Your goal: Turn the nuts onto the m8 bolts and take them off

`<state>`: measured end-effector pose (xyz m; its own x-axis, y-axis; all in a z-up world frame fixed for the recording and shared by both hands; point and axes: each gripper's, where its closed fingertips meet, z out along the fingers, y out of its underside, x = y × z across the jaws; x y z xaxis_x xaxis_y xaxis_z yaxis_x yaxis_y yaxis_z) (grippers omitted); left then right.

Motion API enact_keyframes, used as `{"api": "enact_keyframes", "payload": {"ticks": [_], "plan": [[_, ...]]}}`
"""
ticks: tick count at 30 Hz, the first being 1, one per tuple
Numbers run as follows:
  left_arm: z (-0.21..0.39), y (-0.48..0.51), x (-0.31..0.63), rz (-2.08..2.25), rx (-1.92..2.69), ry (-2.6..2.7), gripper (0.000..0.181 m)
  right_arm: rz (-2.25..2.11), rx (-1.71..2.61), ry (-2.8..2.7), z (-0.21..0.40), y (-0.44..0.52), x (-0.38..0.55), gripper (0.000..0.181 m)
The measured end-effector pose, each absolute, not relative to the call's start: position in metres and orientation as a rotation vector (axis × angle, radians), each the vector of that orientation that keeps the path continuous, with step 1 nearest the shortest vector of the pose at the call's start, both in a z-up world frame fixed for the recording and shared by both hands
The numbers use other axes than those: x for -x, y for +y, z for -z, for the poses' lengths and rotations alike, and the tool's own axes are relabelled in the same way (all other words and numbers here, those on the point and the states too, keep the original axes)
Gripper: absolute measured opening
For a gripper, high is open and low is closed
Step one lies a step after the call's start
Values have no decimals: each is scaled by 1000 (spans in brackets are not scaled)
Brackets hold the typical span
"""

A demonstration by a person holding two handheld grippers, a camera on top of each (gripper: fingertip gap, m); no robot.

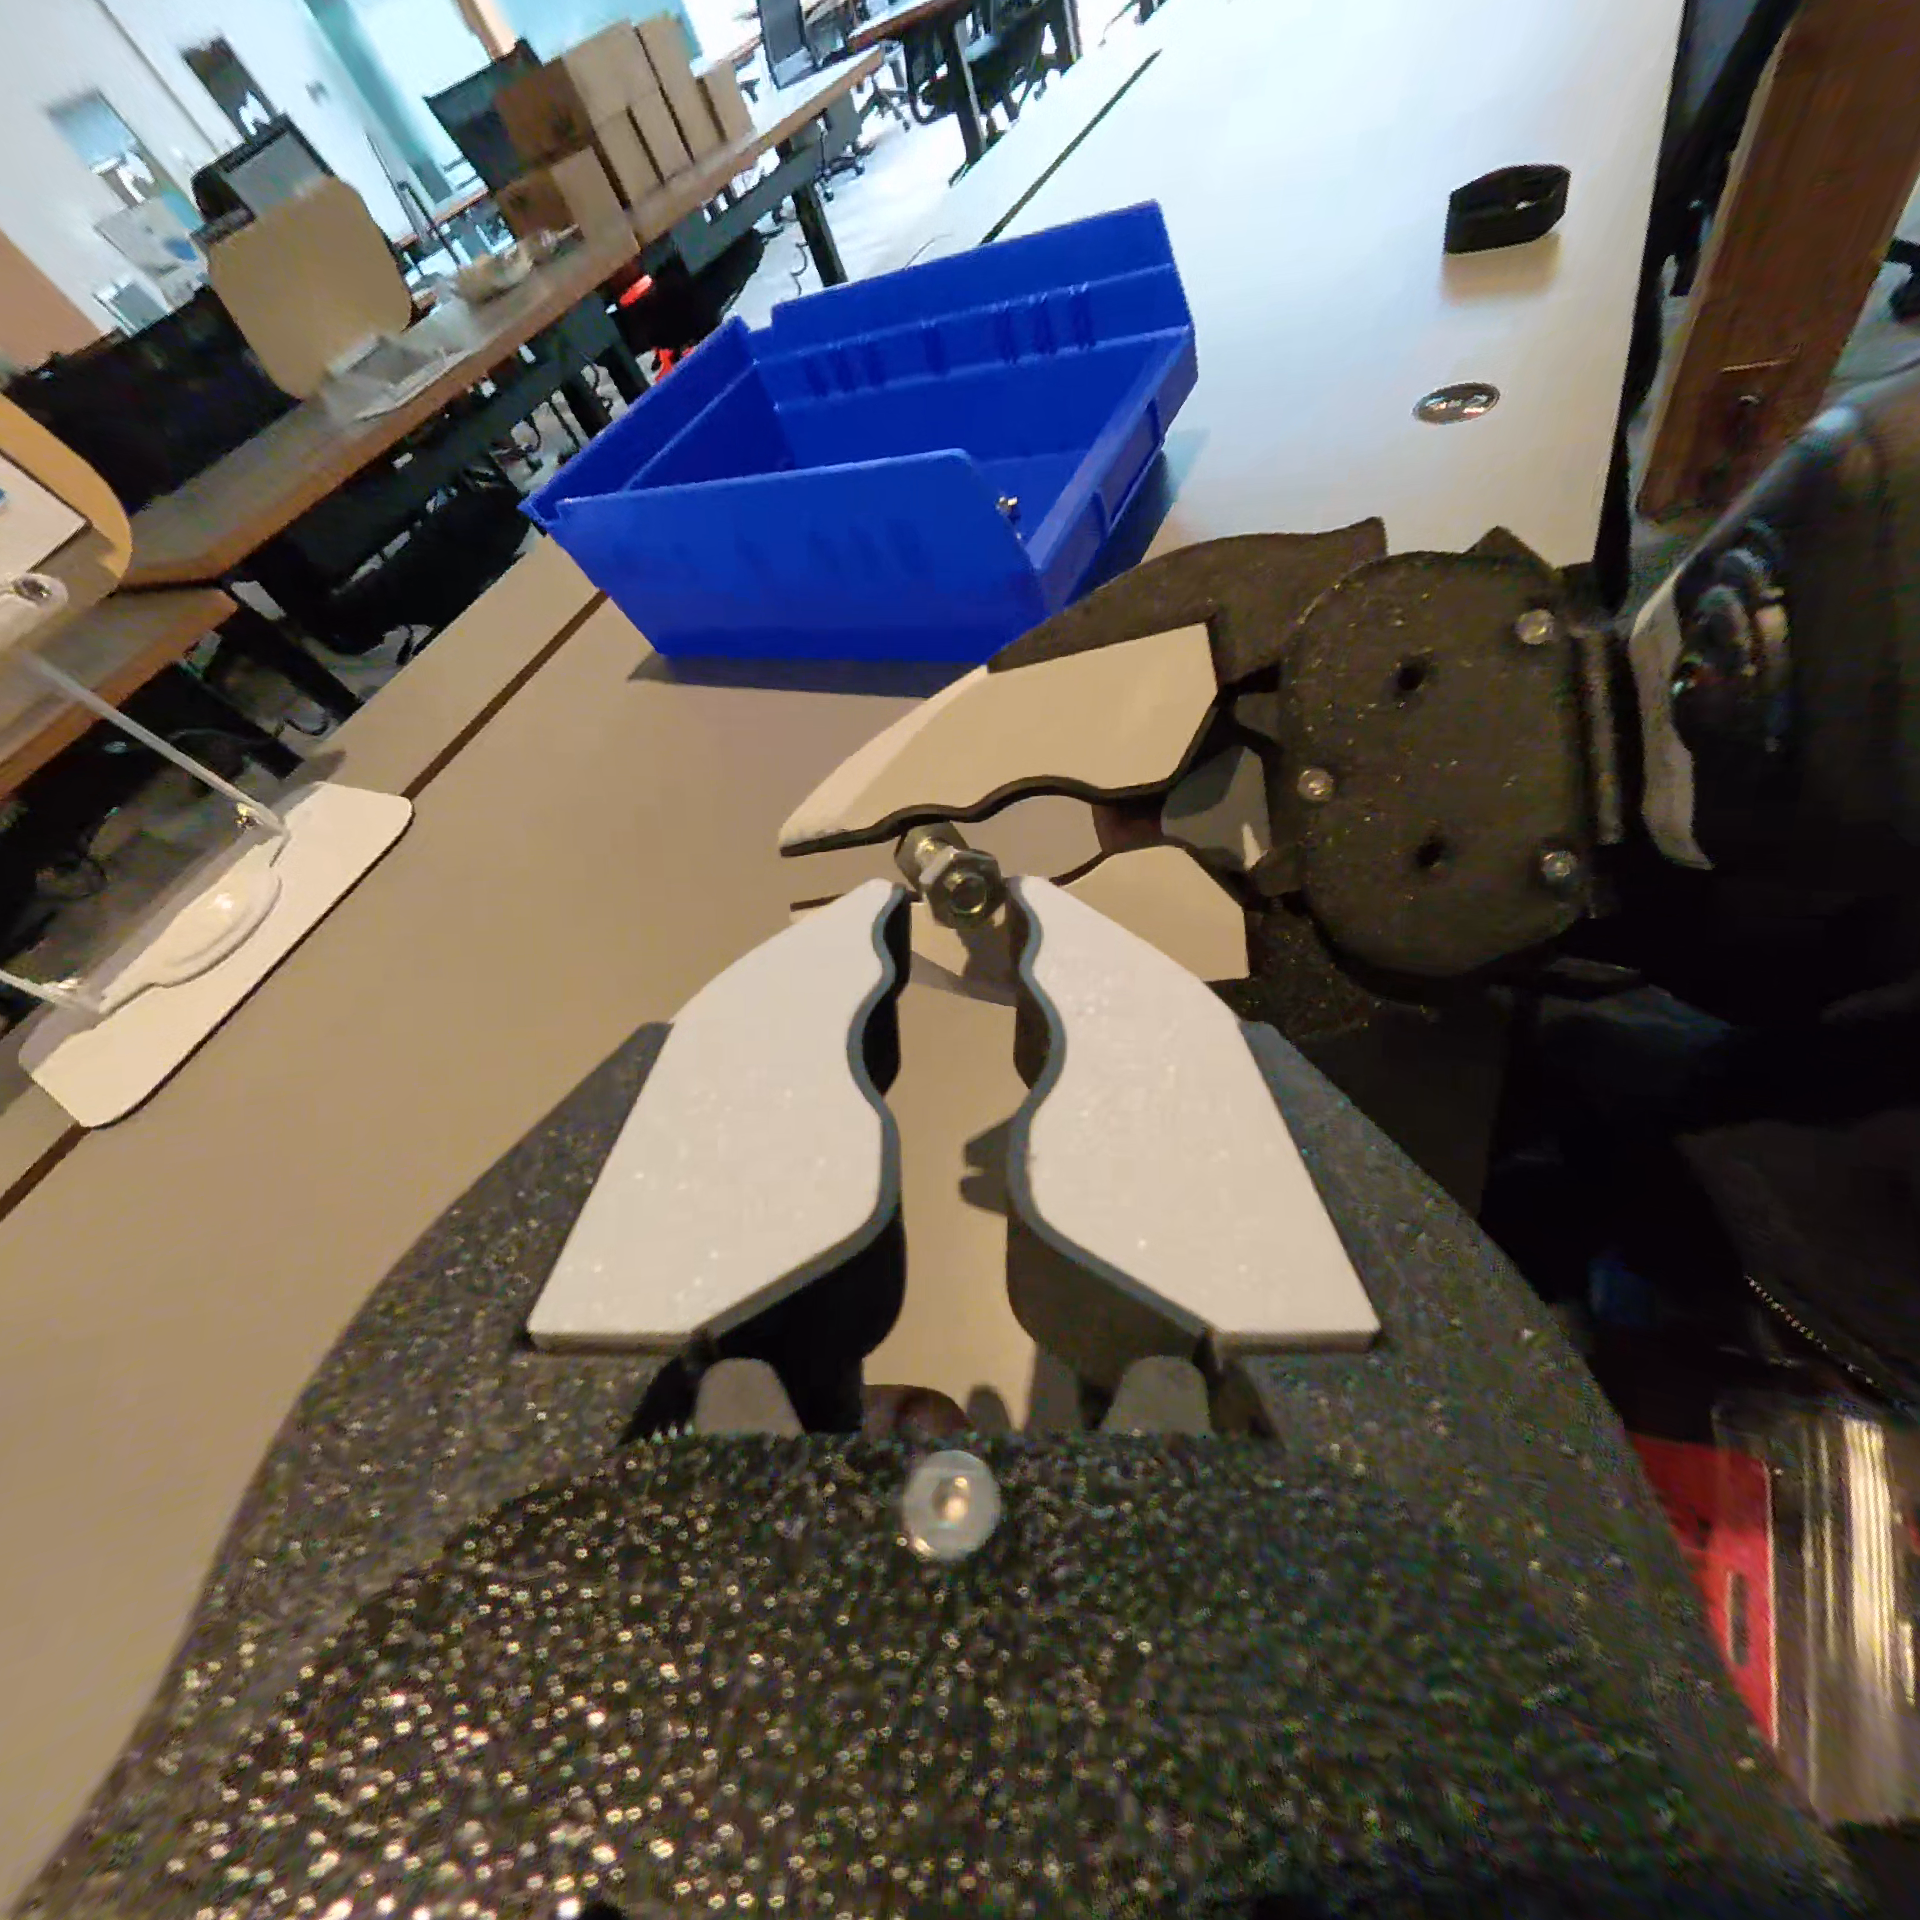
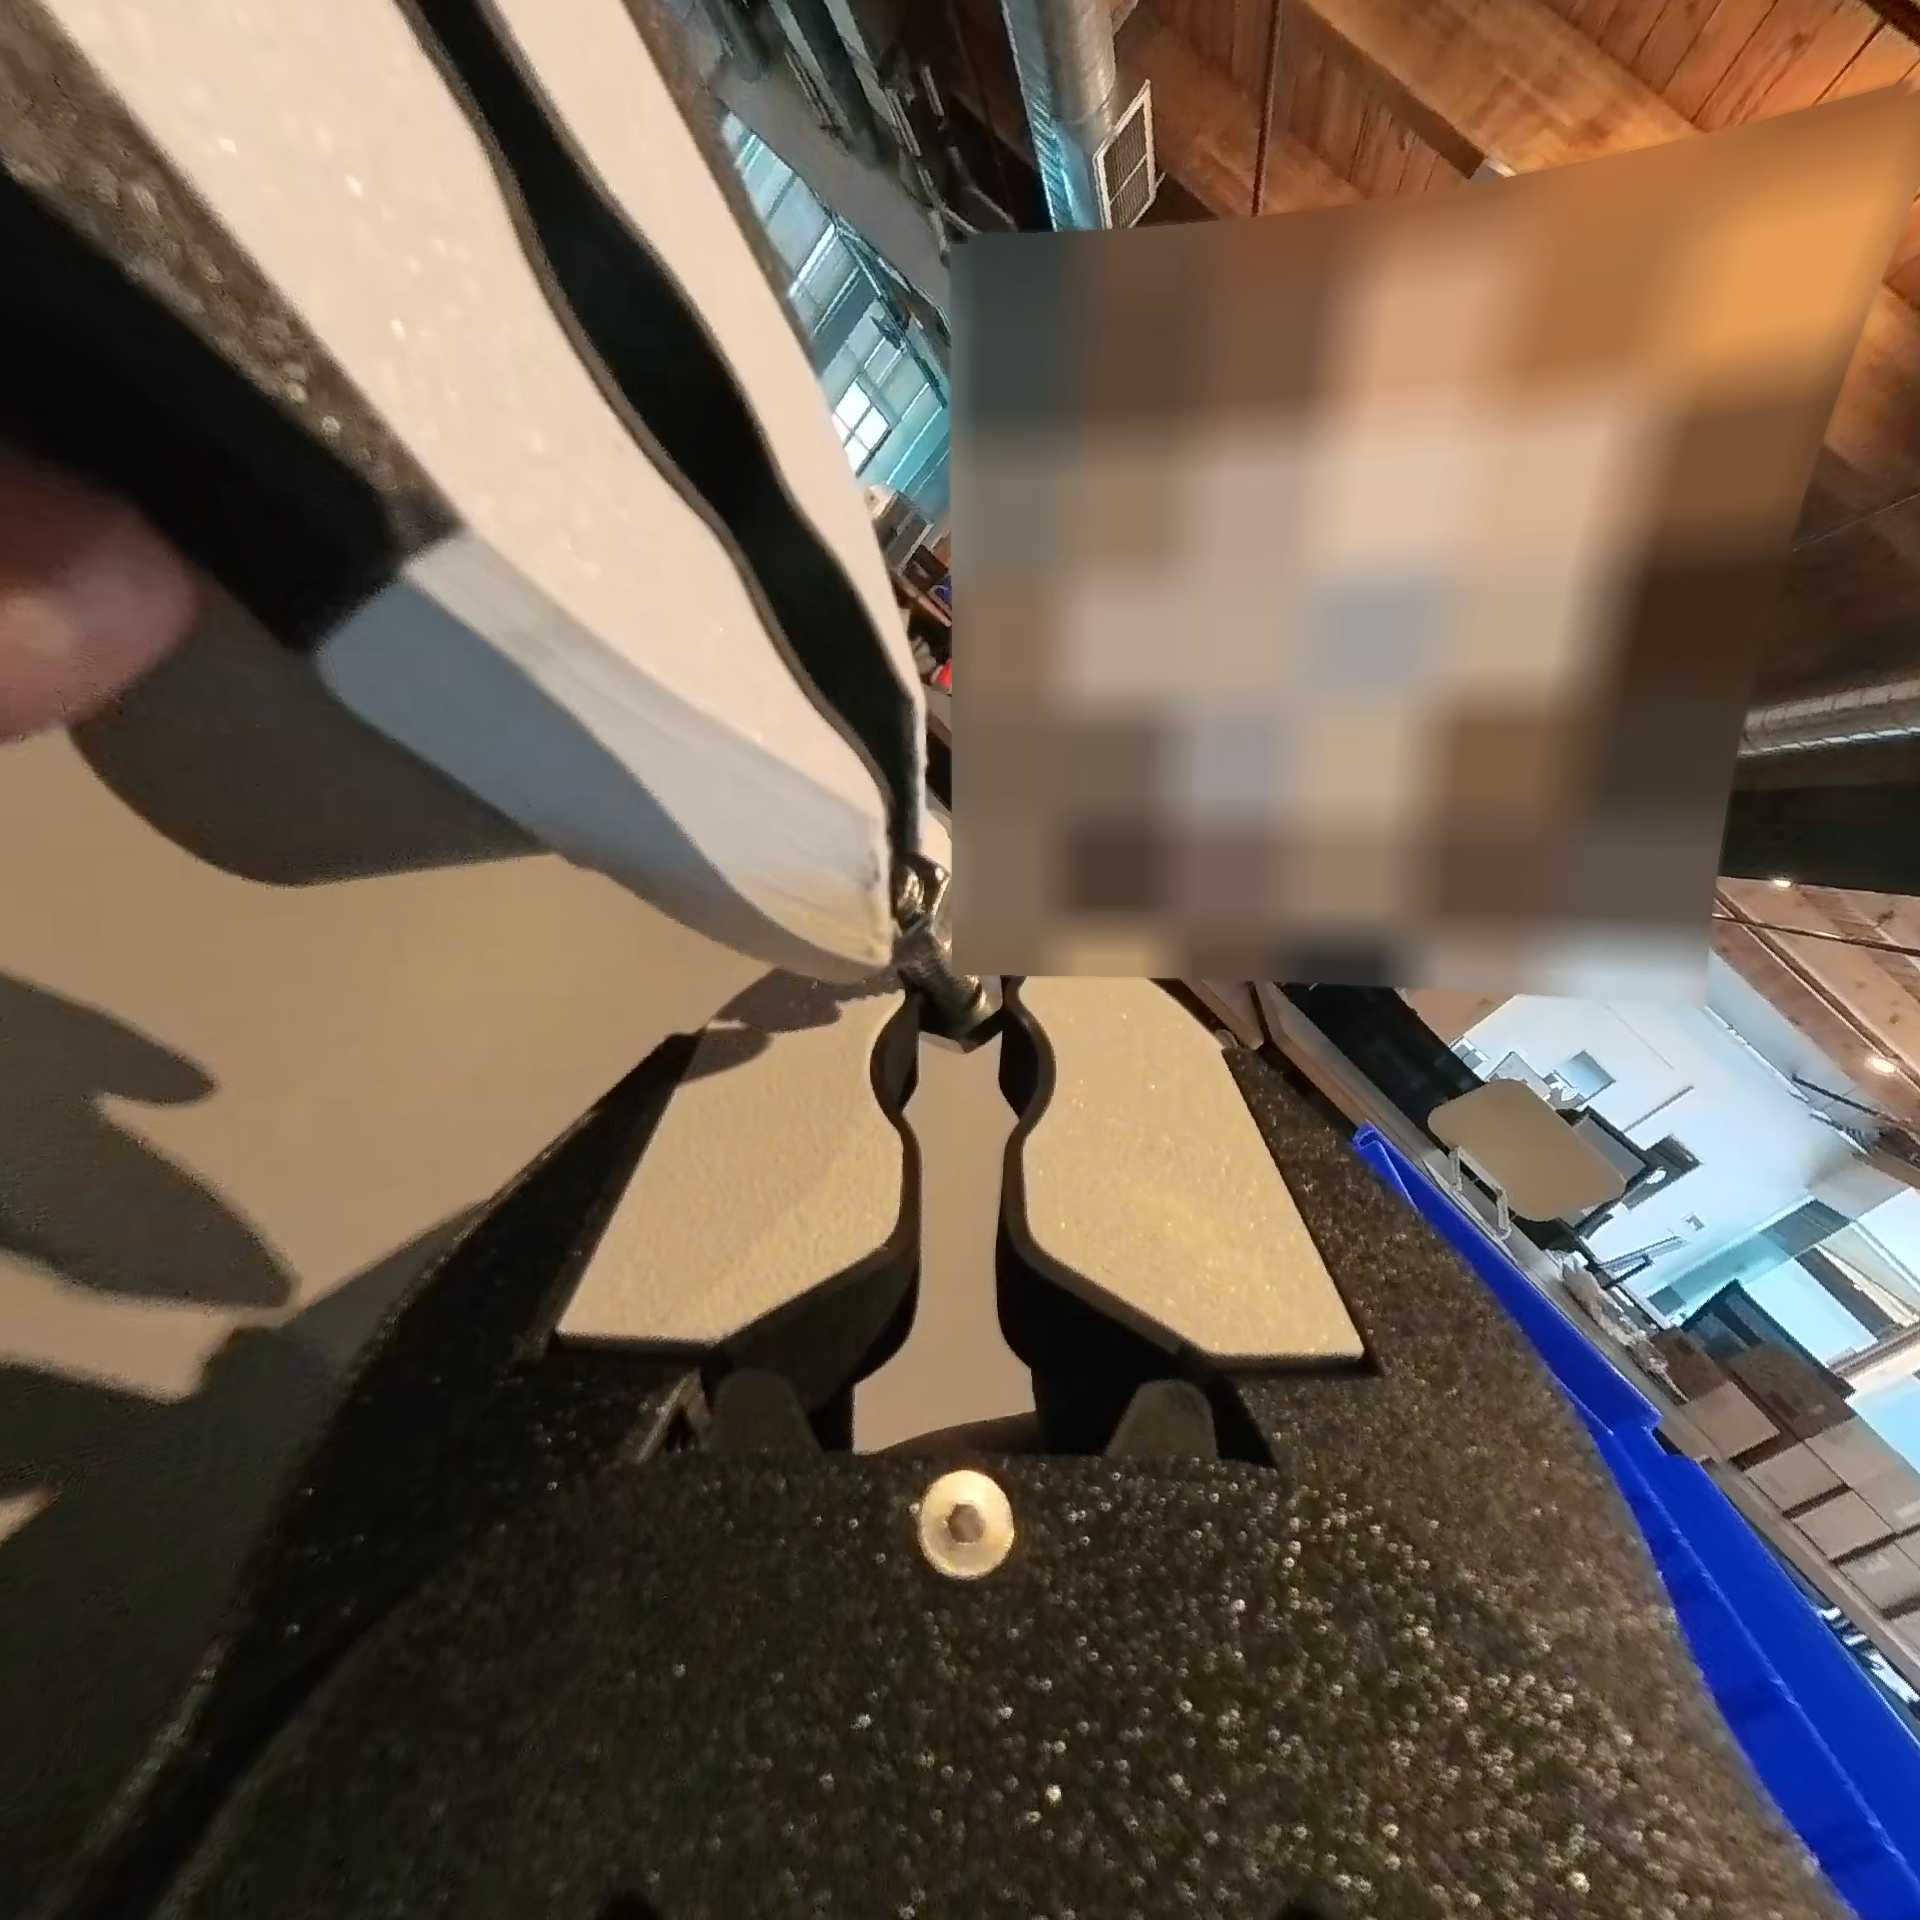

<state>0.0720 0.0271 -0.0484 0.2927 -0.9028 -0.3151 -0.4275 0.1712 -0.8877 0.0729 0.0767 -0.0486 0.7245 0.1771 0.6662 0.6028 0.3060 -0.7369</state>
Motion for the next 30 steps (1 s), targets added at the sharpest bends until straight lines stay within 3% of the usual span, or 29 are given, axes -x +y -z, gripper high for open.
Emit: {"api": "enact_keyframes", "payload": {"ticks": [6, 13, 21, 30], "plan": [[48, 28, -75, 483, 1373, 1339, 14, 308, 1262, -742, 48, 77, -74, 10], [49, 31, -70, -207, 721, 1605, 14, 339, 1253, -772, 51, 77, -71, 10], [30, 9, -72, 473, 1170, 1429, 23, 298, 1267, -736, 49, 77, -75, 10], [41, 23, -76, 524, 1410, 1284, 20, 299, 1267, -744, 50, 77, -74, 10]]}}
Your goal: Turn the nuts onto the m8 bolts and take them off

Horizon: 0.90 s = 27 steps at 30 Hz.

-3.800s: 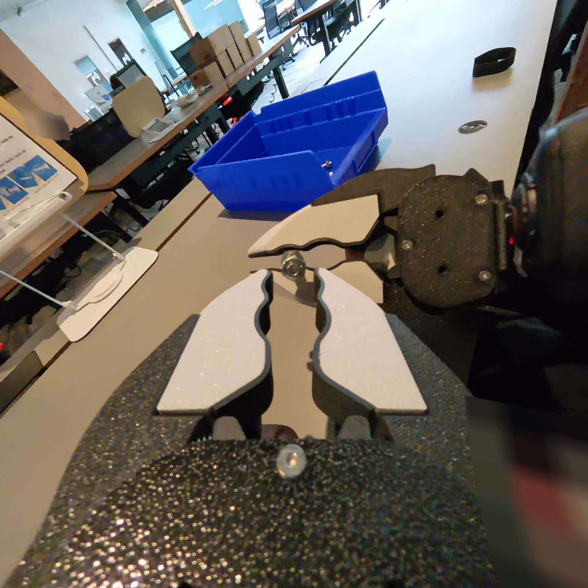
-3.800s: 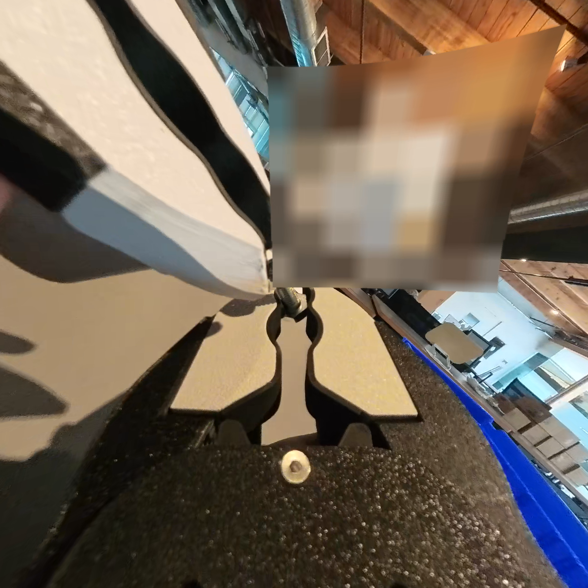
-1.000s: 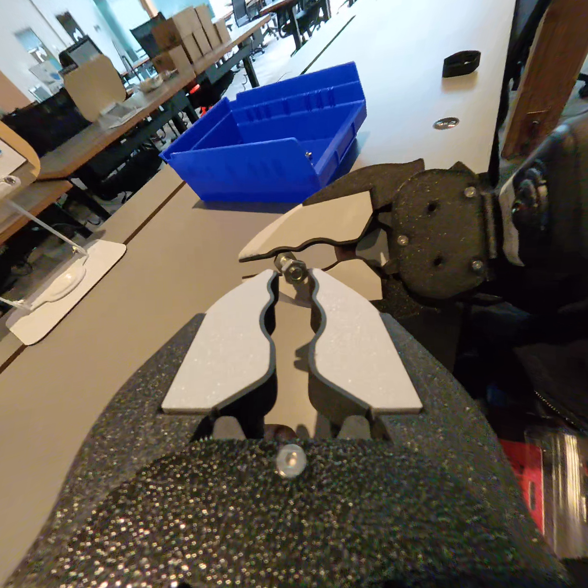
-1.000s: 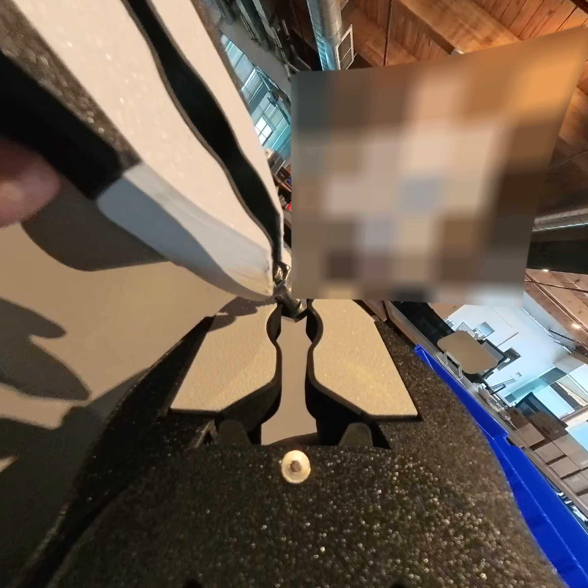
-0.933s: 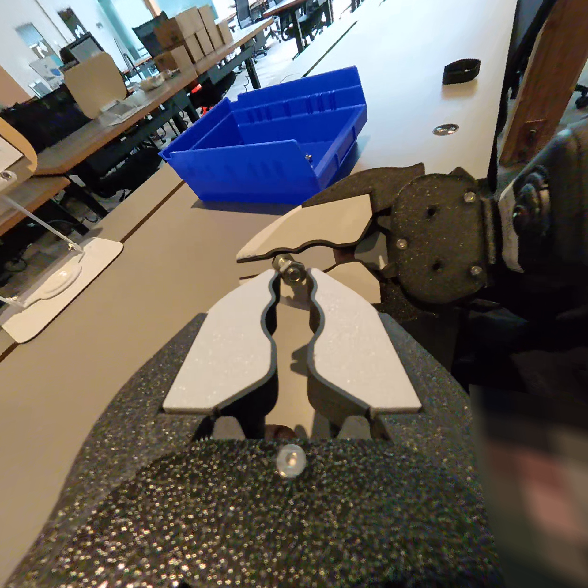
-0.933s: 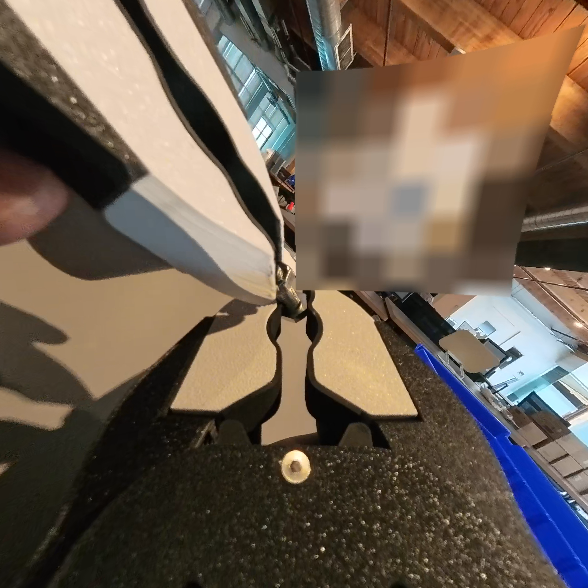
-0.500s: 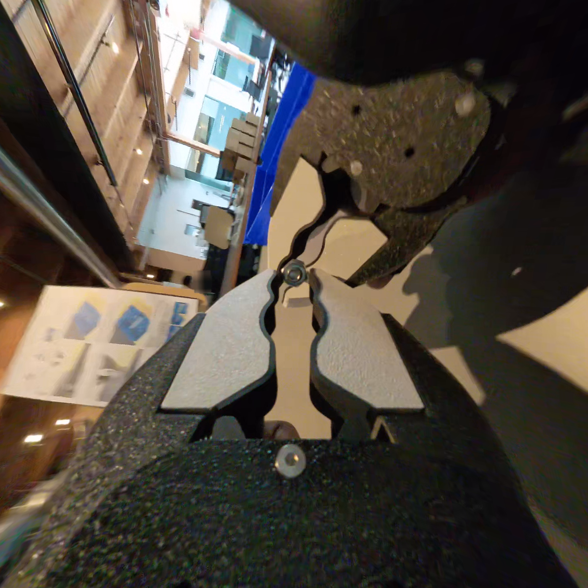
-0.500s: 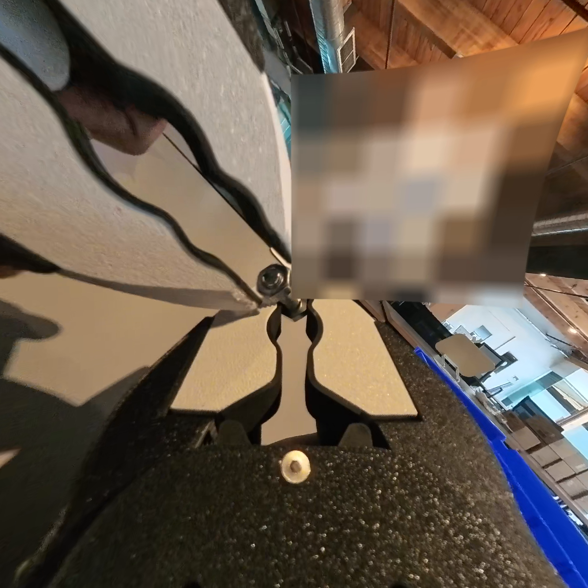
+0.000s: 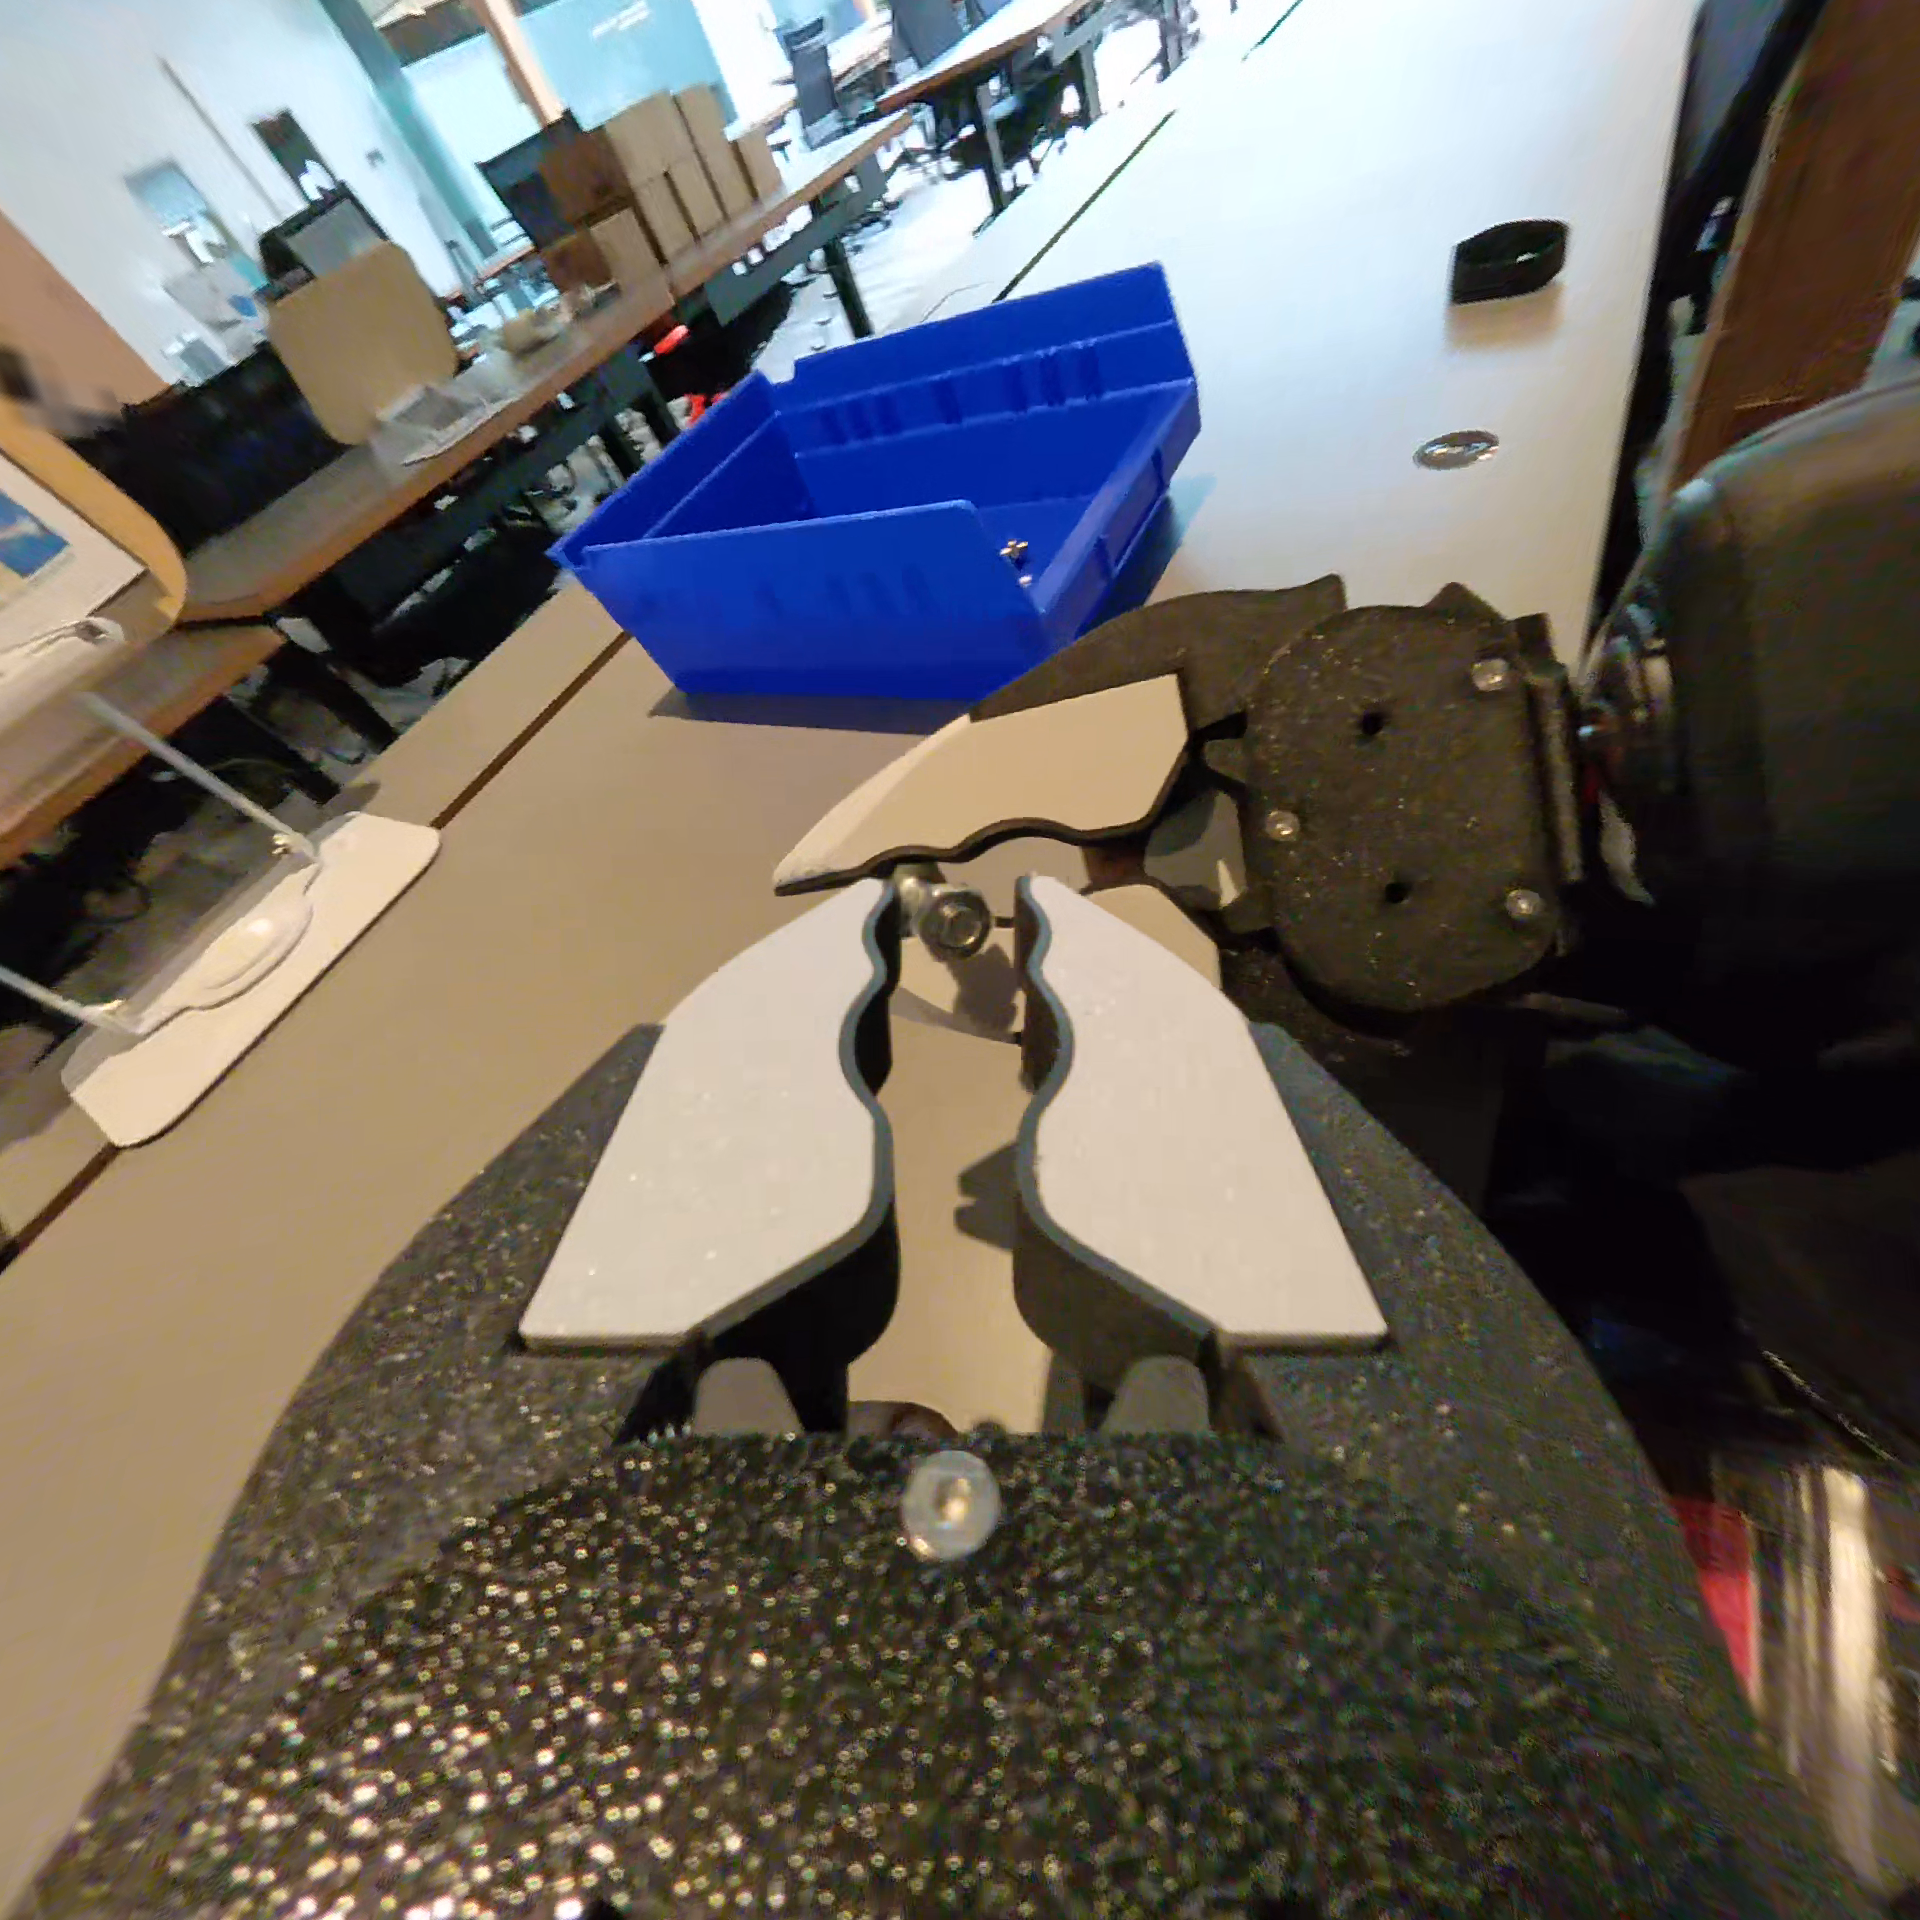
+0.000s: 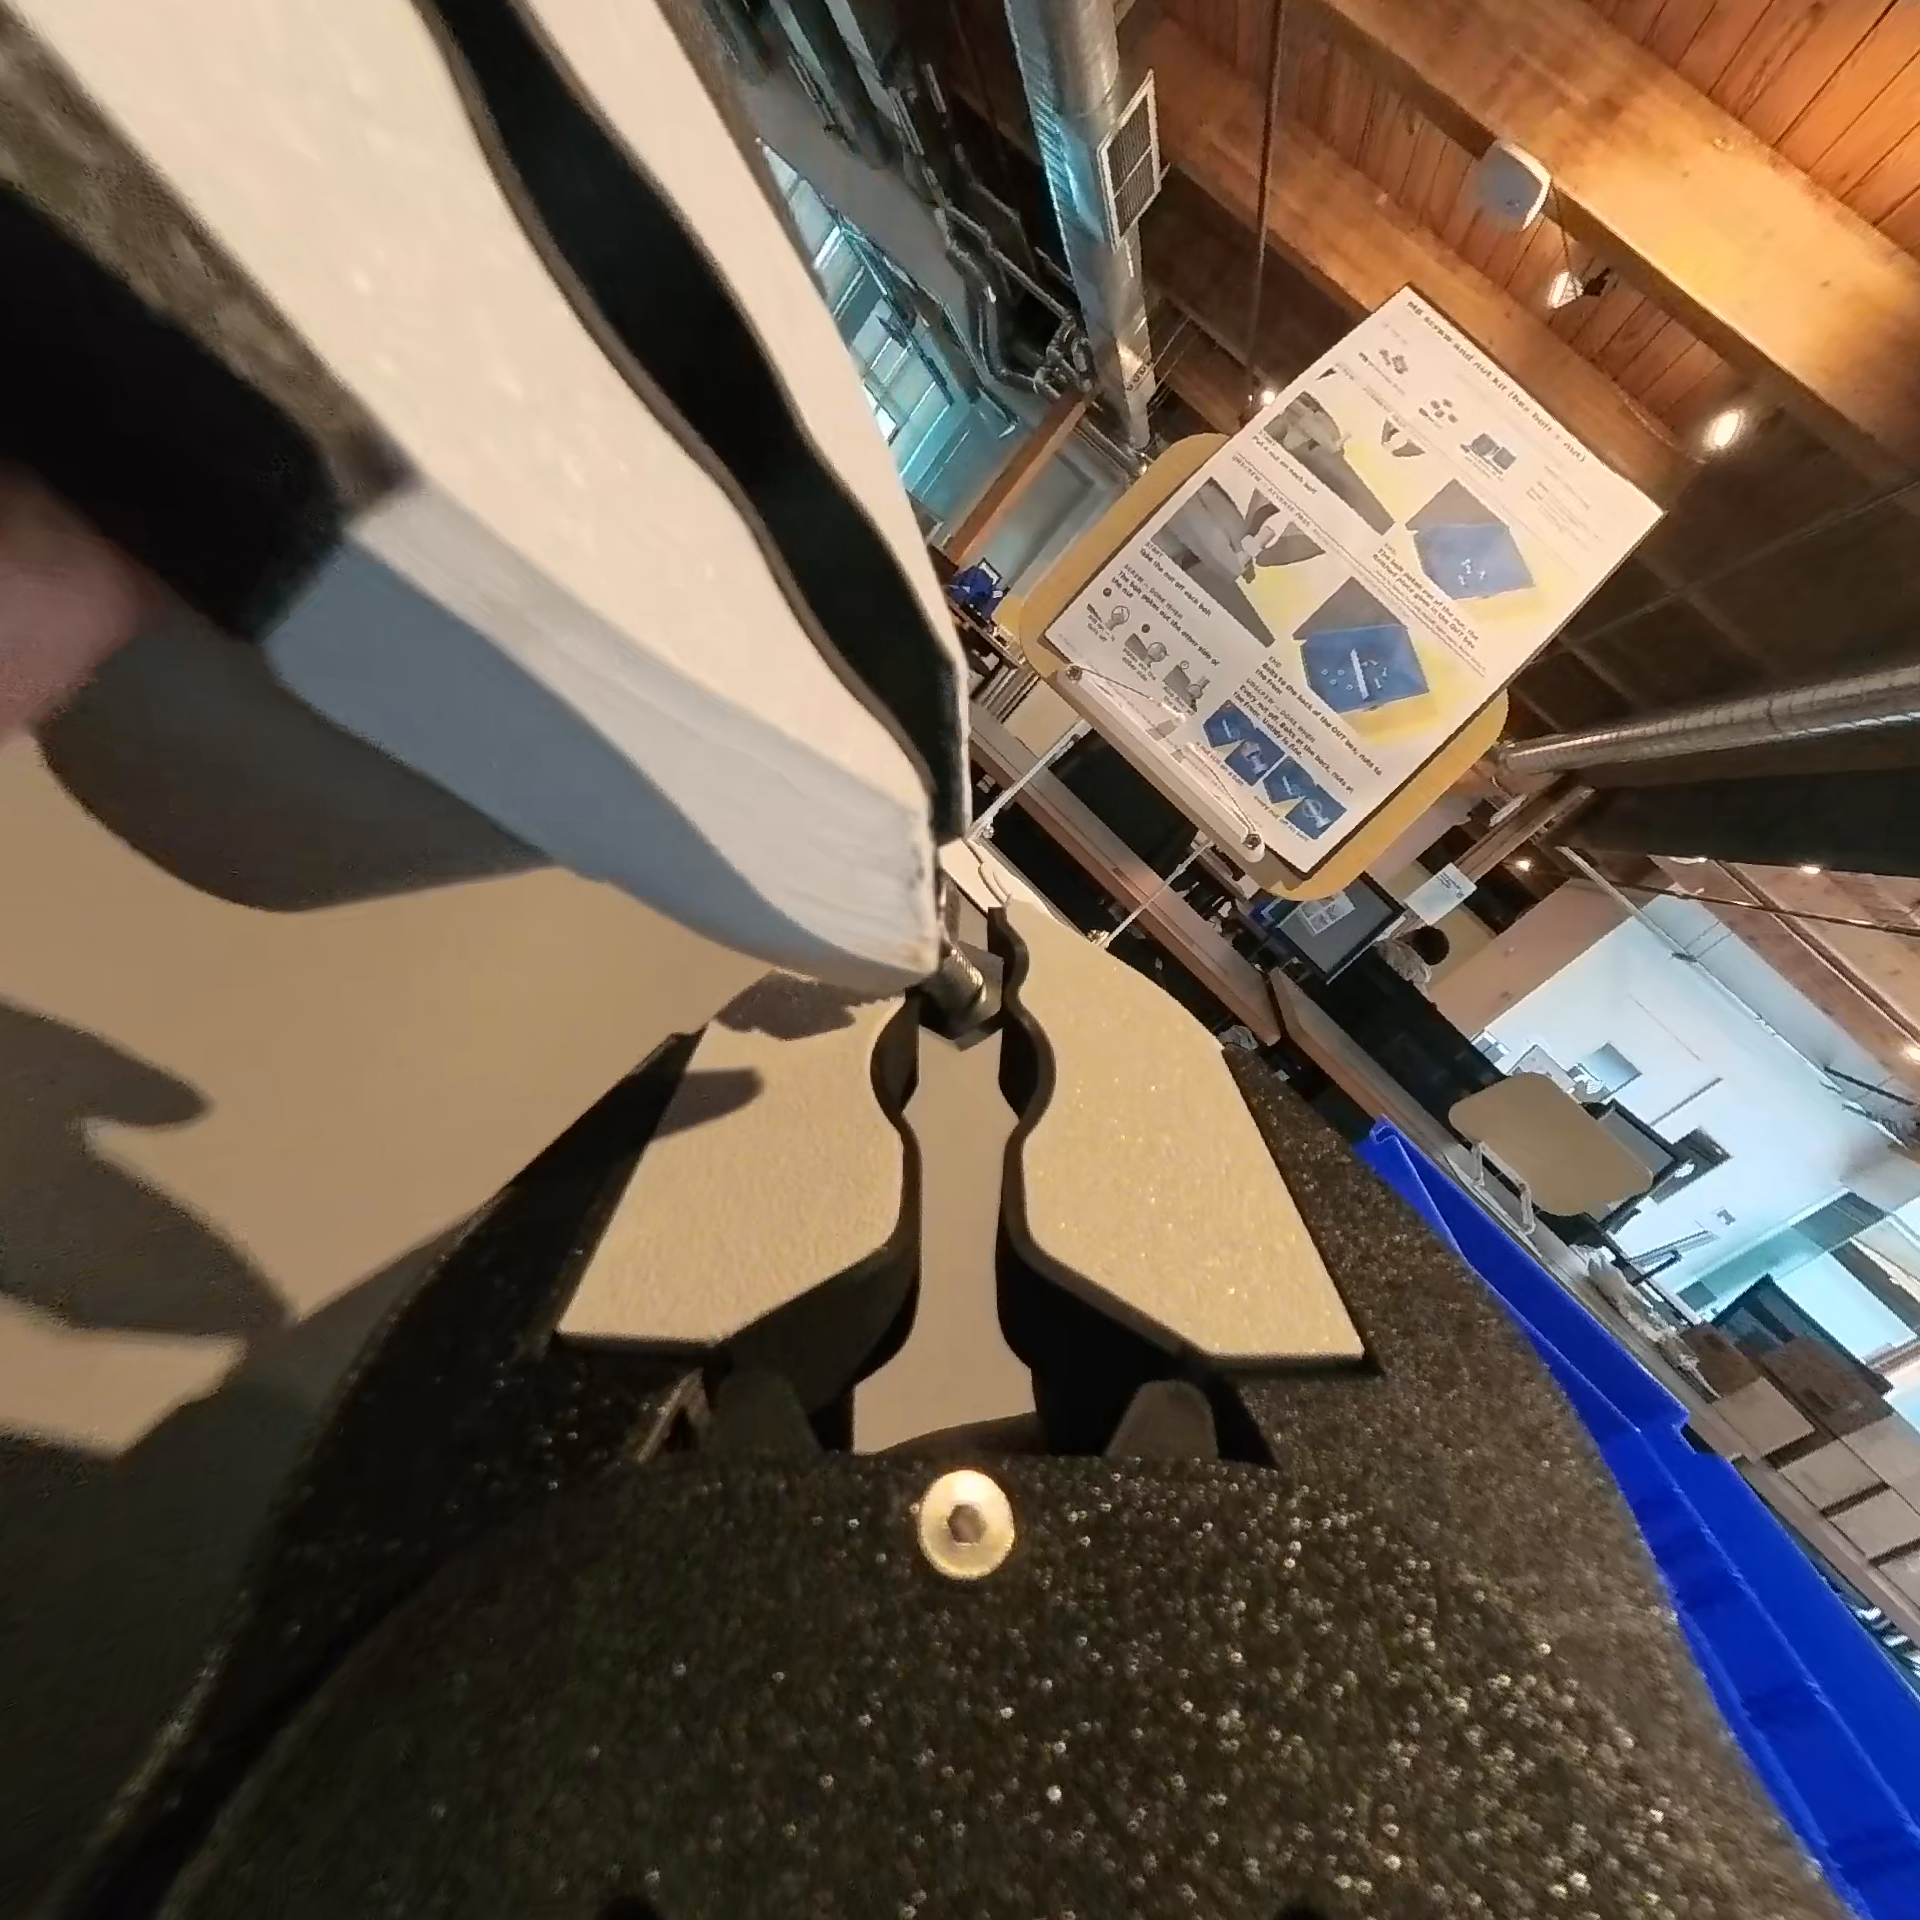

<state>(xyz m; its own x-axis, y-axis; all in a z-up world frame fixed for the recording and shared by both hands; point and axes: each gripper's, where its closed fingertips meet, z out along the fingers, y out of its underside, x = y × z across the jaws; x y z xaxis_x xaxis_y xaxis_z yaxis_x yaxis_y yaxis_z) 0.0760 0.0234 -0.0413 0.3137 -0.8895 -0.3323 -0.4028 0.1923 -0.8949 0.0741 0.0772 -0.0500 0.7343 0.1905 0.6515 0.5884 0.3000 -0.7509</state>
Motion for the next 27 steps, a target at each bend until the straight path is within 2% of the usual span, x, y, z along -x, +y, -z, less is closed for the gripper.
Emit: {"api": "enact_keyframes", "payload": {"ticks": [5, 12, 16, 21, 24, 27], "plan": [[47, 29, -79, 393, 1359, 1305, 15, 300, 1268, -745, 50, 77, -74, 10], [47, 27, -78, -129, 798, 1550, 15, 318, 1264, -760, 52, 77, -73, 10], [41, 27, -76, -211, 716, 1527, 14, 290, 1268, -738, 50, 77, -74, 10], [21, 17, -76, 55, 817, 1411, 16, 280, 1278, -732, 50, 78, -76, 10], [11, 9, -76, 353, 957, 1334, 25, 282, 1276, -735, 50, 78, -75, 10], [3, 8, -75, 648, 1099, 1239, 24, 276, 1279, -729, 50, 78, -76, 10]]}}
